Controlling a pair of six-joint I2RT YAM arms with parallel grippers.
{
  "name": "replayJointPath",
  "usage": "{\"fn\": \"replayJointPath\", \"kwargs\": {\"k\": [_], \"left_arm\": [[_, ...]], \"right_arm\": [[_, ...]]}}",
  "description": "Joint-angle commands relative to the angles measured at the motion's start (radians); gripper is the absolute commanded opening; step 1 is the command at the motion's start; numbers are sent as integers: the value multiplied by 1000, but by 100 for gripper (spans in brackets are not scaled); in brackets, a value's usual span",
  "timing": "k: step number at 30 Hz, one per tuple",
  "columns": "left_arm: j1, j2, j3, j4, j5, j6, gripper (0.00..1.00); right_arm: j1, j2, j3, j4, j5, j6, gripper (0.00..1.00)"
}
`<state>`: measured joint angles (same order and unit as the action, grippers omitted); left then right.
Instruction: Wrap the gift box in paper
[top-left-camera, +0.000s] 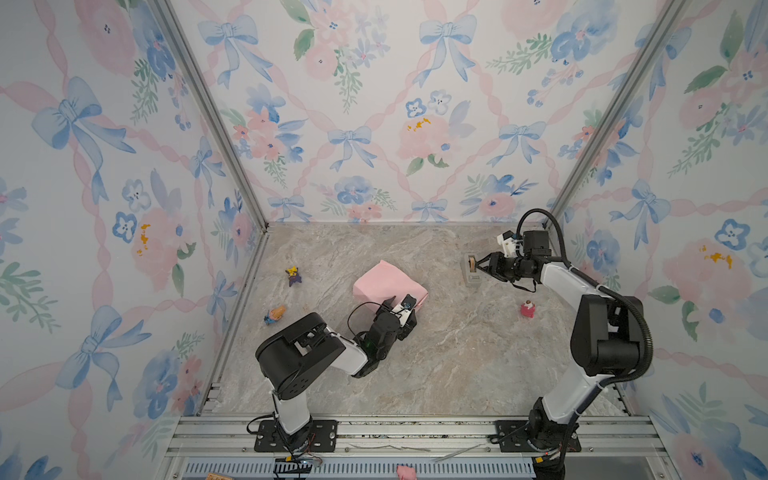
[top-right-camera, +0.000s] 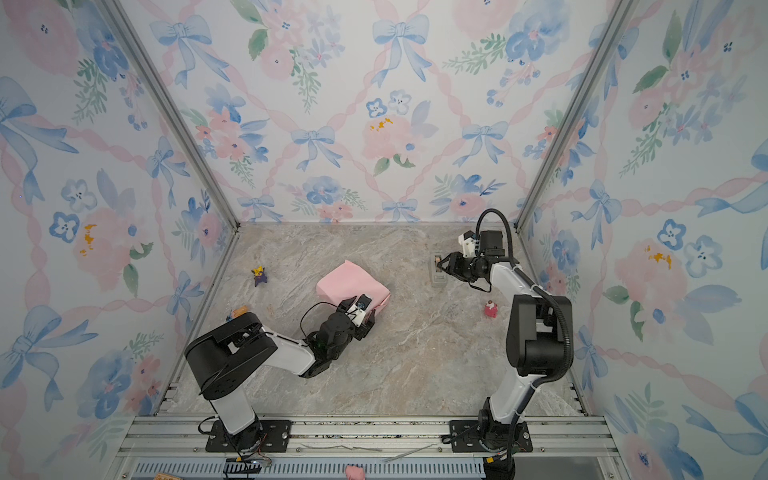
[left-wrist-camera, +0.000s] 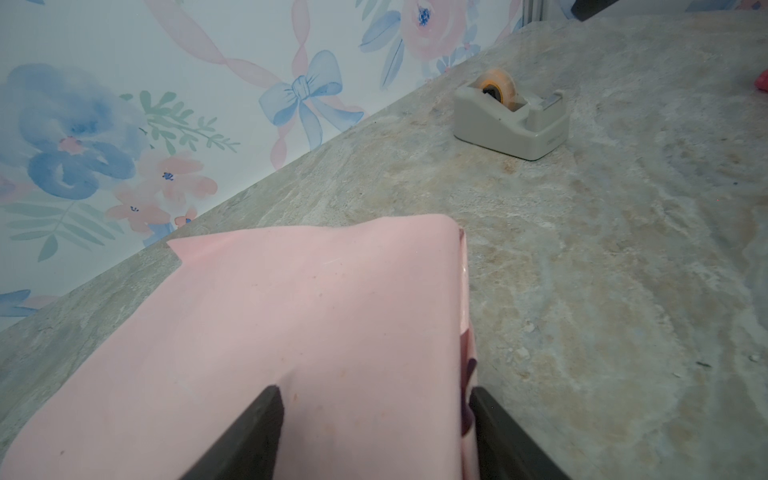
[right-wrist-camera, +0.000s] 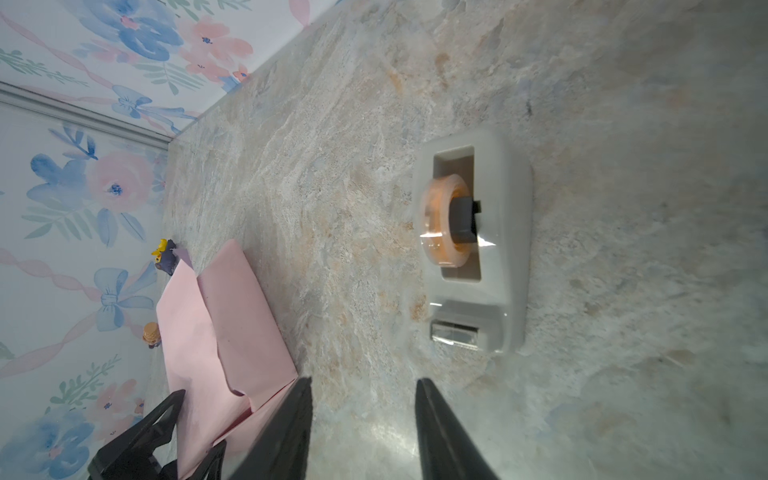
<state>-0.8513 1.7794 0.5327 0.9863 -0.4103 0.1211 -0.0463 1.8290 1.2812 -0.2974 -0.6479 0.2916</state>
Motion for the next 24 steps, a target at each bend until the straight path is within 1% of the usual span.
{"fn": "replayJointPath", "kwargs": {"k": [1, 10, 11, 18, 24], "left_arm": [[26, 92, -65, -300, 29, -84, 72], [26, 100, -47, -302, 33, -84, 72], [26, 101, -45, -302, 34, -86, 72], [26, 108, -42, -302, 38, -87, 71], [26, 107, -42, -302, 36, -91, 71]], "right_arm": [[-28, 73, 65, -71, -90, -69, 43], [-61, 220, 178, -116, -139, -148, 43], [-61, 233, 183, -119, -179, -155, 42], [-61, 297, 215, -139, -224, -178, 38], [-57, 330, 251, -194, -233, -213, 35]]}}
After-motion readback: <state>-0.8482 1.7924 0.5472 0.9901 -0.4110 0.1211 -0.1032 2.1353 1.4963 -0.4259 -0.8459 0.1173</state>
